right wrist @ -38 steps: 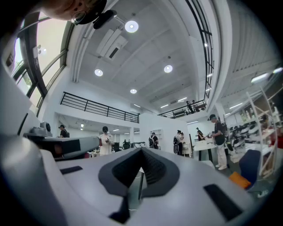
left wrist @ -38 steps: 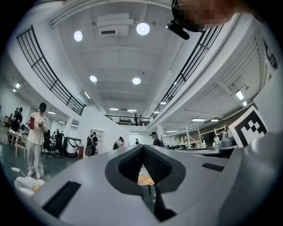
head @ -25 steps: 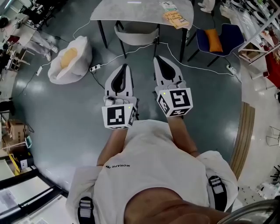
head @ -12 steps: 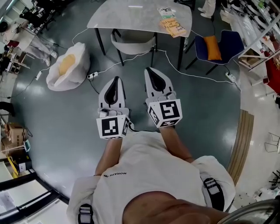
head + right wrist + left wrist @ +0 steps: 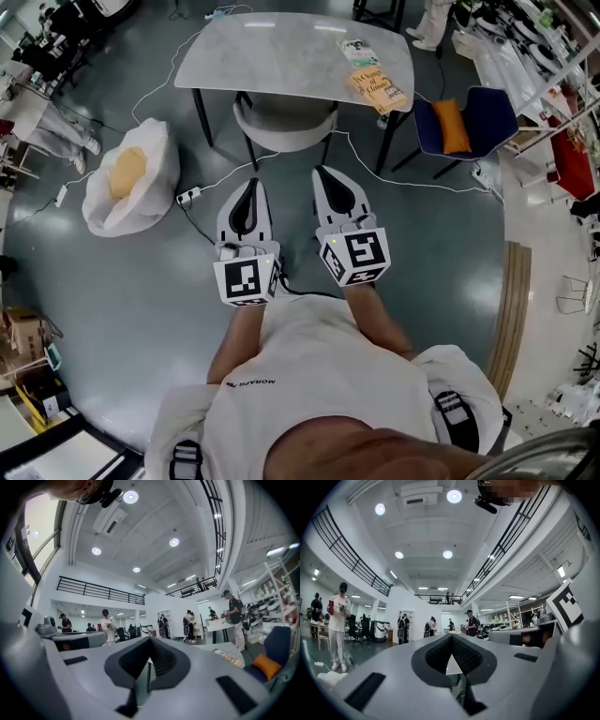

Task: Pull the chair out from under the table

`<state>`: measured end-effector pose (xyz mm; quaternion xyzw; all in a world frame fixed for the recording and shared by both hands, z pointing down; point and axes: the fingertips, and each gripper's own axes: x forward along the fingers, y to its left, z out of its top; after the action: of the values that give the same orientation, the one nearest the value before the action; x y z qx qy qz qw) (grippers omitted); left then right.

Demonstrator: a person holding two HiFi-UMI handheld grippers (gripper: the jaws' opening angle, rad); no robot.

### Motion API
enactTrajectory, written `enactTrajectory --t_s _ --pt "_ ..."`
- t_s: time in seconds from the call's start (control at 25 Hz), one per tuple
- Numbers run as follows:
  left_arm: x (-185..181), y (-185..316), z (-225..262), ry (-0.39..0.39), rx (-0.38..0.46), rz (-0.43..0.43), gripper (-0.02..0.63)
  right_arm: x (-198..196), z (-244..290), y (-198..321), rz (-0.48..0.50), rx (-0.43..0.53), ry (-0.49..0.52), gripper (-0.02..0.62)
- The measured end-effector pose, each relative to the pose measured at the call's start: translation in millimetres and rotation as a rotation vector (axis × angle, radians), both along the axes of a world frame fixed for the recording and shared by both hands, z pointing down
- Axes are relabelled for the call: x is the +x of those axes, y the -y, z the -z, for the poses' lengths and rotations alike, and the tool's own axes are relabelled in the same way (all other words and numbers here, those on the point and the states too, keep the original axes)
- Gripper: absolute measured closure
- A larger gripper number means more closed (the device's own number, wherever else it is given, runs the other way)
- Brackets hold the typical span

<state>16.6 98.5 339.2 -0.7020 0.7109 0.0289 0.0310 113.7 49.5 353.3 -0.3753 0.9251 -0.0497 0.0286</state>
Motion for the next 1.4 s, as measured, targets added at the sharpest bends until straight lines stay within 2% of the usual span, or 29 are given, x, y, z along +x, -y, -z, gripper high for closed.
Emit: enactTrajectory --t_s 0.28,0.48,0.68,0.8,1.0,1.2,1.4 --pt "-83.5 67.5 5.4 0.017 -0.038 -0.136 0.603 -87.6 8.3 59.9 -0.109 -0.025 0.002 0.592" --pt "-121.3 100.2 -3.3 -0.040 -0.060 -0.217 0.601 -127.4 6.3 84.4 -0.151 -0.032 -0.006 0.592" --pt "-139.5 125.0 -24.0 -0.107 -0.096 -0.258 0.603 -138.4 -9.3 105.0 -0.203 -0.070 -0.049 0.592" --pt "-145.4 137.5 -30.2 -0.145 -0.117 -0.286 0.603 -146.0 -12.8 115.7 -0.193 -0.084 -0.044 0.592" --pt "-145.4 158.5 -38.6 -0.104 -0.120 -0.313 0.603 -150.0 -23.5 139.5 -0.183 -0.089 -0.054 0.592" --pt "-145.7 185.9 -56.0 -0.025 -0.171 -0.344 0.603 -148.4 -35.2 163.9 -0.177 -0.099 -0.084 0.592" --pt "-139.8 206.2 -71.9 0.002 -0.208 -0.366 0.602 -138.3 -54.6 183.4 -0.196 -0.140 -0.107 0.592"
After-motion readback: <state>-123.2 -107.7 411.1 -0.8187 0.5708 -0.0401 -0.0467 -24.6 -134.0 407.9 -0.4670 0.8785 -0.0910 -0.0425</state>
